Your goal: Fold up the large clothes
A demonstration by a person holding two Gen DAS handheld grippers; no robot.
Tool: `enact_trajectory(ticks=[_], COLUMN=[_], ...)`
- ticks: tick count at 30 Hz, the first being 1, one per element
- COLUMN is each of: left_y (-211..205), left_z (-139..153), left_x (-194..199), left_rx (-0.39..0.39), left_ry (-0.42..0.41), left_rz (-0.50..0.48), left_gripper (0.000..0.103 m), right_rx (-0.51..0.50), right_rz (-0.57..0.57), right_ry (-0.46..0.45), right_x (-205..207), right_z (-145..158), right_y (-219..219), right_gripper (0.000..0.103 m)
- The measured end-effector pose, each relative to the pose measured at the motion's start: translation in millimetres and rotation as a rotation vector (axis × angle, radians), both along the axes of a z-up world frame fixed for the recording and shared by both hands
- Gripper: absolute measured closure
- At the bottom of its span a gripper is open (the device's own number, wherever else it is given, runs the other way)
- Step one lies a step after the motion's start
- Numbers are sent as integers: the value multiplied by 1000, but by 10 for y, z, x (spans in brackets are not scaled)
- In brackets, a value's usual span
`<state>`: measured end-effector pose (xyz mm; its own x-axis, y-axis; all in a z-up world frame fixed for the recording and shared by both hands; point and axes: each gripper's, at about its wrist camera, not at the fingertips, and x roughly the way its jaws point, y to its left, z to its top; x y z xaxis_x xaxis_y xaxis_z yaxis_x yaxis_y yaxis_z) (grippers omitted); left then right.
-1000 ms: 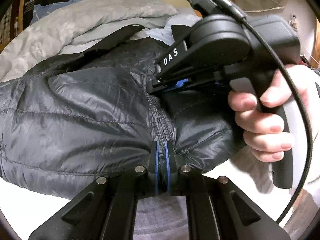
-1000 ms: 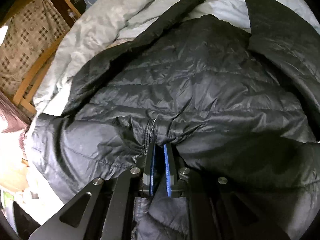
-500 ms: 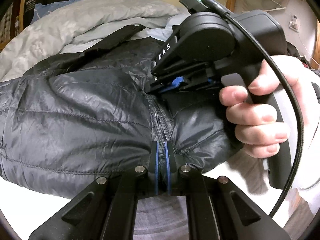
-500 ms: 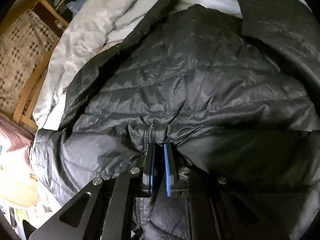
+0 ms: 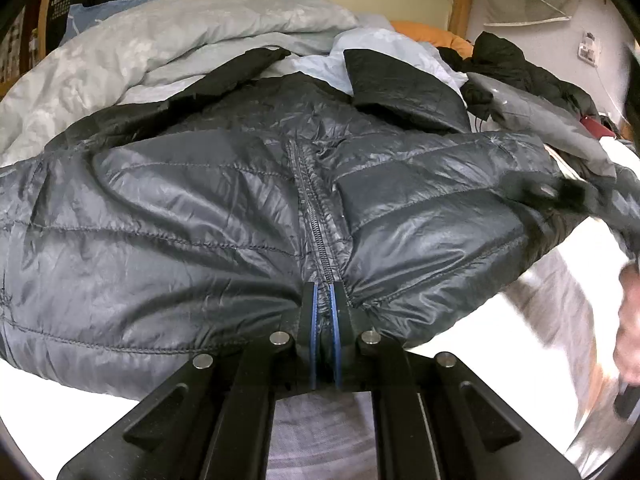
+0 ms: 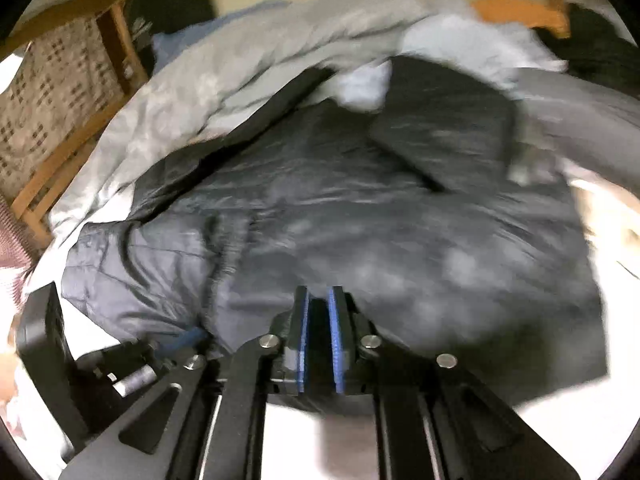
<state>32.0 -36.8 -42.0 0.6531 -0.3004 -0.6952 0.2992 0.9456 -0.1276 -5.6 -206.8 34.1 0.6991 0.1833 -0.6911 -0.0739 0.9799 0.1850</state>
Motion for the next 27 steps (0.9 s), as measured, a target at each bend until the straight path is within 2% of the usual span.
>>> enact_trajectory(ticks=[1,2,5,7,9,11,12,13,14,15,16,17,18,20,21,22,24,25,26,27], left_y=[-3,-7,-11,28,89,195,252,315,398,480,651,813,1011,1361,1547,1745,2087,2234,2330,2367], left_z=[0,1,2,12,50,146,228,333,460,550,664,740,797,777,699,591,375,252,139,97], left_x=[-2,-3,-20,-69,-92,-150,-202,-277,-378,-456,-560,-631,-663,-614,-556,-503,-414,-351,-284,-254], left_rx=[0,1,-3,-27,-62,-87,-67,-15,80,134,149,134,117,99,110,82,-92,-216,-327,-365], left_ry=[0,-1,-12,-24,-27,-32,-54,-97,-165,-224,-295,-332,-332,-243,-163,-84,37,104,154,159], left_rz=[0,-1,1,0,-11,21,60,123,216,286,363,416,473,571,650,709,729,702,660,648], left_gripper=[97,97,97,97,97,95,90,81,49,21,18,17,15,10,10,10,13,15,20,22], right_rx=[-1,26,91,129,211,240,241,252,296,340,391,436,442,447,471,493,479,468,456,454], right_rz=[-36,-64,-104,-145,-167,-185,-206,-231,-278,-317,-354,-391,-401,-403,-378,-353,-293,-287,-288,-278], right_ry=[-26,-55,-49,-23,3,4,1,-3,-18,-34,-59,-85,-89,-57,-41,-23,5,5,2,-3], right_x=[-115,-289,-530,-570,-600,-577,-561,-563,-583,-614,-661,-701,-700,-612,-562,-528,-407,-386,-376,-372], right_z=[-8,-46,-154,-213,-291,-347,-356,-360,-352,-346,-338,-334,-332,-360,-387,-425,-442,-441,-437,-437], right_y=[-81,-195,-391,-472,-581,-665,-734,-815,-947,-1056,-1197,-1345,-1402,-1514,-1533,-1536,-1470,-1428,-1404,-1375], right_gripper=[42,32,32,31,30,30,30,27,19,16,16,16,16,16,16,17,31,41,55,63])
